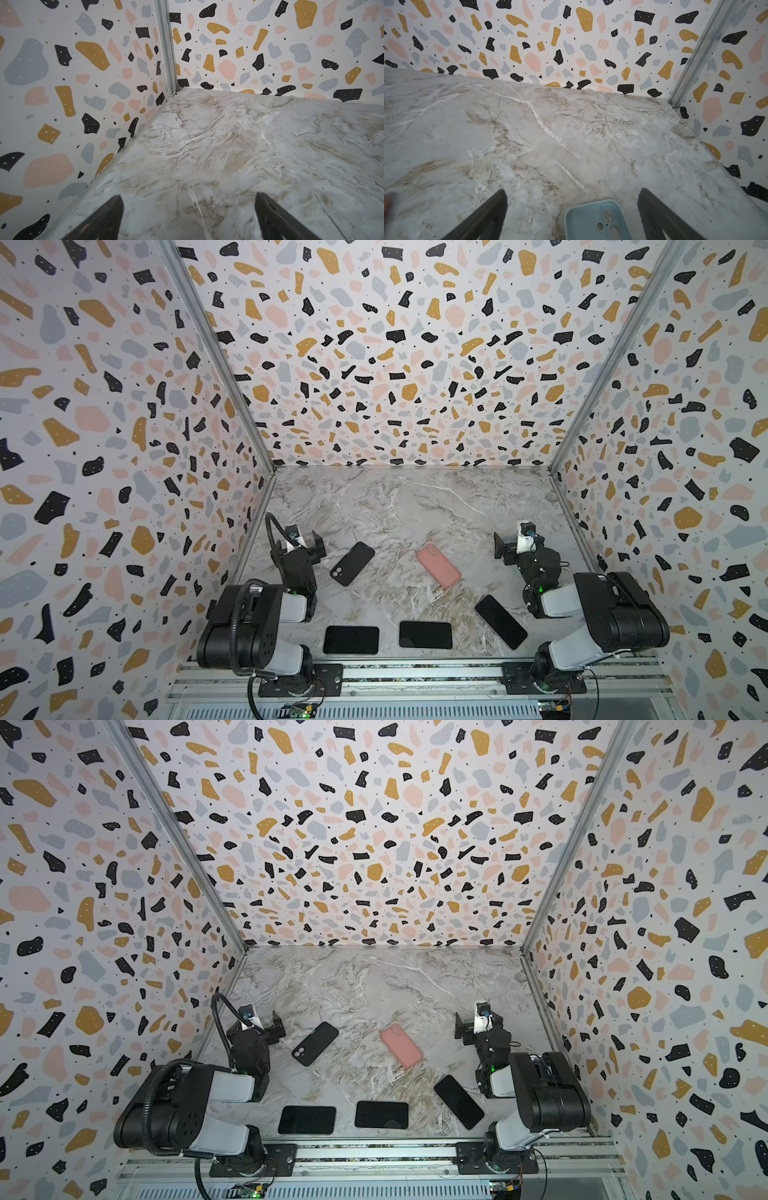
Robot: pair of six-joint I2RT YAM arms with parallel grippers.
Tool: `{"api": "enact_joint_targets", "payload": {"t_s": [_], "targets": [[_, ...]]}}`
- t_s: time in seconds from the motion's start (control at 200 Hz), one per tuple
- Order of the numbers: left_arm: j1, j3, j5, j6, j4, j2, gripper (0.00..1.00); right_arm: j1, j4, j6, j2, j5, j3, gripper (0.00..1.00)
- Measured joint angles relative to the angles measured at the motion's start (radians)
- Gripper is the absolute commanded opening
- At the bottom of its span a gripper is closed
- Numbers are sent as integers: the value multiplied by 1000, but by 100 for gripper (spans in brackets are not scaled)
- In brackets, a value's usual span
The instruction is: Put the phone into the phone case
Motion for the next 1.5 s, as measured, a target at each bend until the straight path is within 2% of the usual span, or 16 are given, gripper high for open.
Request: {"api": "enact_joint_targets", "payload": {"t_s": [0.991,1.101,1.181,1.296,1.391,1.502], "targets": [[0,0,-15,-7,1,0,100,-8,13,1,0,-9,-17,99],[-24,2,-80,-7,-6,-6,100,17,-22,-6,-29,37,-14,99],[-71,60,-149,-22,-164,-66,100,119,-261,12,-173,149,45,99],[-132,293,-216,-113,-470,-140,100,267,-501,102,-319,253,237,99],[-208,428,-235,-219,-626,-175,100,359,-620,179,-362,274,345,99],[-335,496,-222,-334,-808,-192,100,450,-782,242,-347,255,403,99]]}}
